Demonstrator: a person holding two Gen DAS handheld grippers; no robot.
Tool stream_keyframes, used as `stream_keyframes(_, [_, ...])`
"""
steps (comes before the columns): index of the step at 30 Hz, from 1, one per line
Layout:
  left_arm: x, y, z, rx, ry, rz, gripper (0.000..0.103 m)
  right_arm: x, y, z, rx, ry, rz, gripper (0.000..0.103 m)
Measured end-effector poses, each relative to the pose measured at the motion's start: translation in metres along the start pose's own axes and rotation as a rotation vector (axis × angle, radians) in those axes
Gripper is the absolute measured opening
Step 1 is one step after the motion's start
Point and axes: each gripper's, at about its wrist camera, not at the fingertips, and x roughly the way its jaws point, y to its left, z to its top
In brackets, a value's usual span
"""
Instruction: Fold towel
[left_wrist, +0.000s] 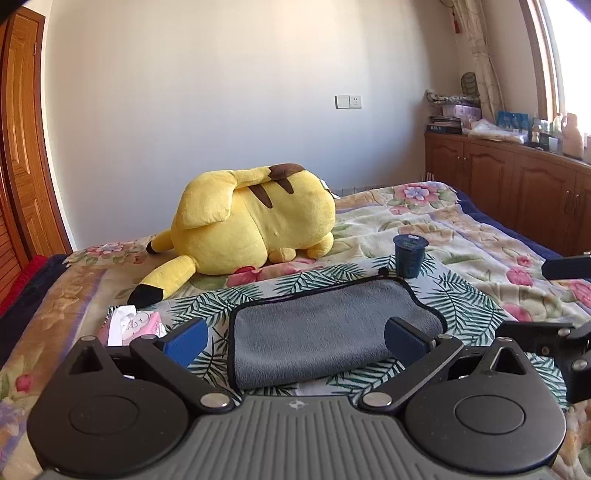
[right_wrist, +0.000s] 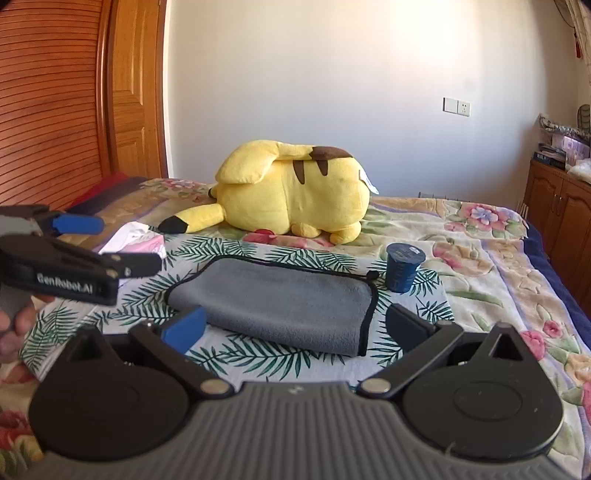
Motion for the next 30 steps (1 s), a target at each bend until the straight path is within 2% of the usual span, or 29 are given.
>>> stream_keyframes(17, [-0.059,-0.015,-0.012,-0.030,0.014,0.000,0.087,-0.055,0.010,-0.006,-0.003,-0.017,-0.002,0.103])
stream_keyframes(30, [-0.132,-0.023,-0.004,-0.027,-0.051,0.024,0.087,-0.110,0.010,0.001,0.036,-0.091,-0.023,0.103])
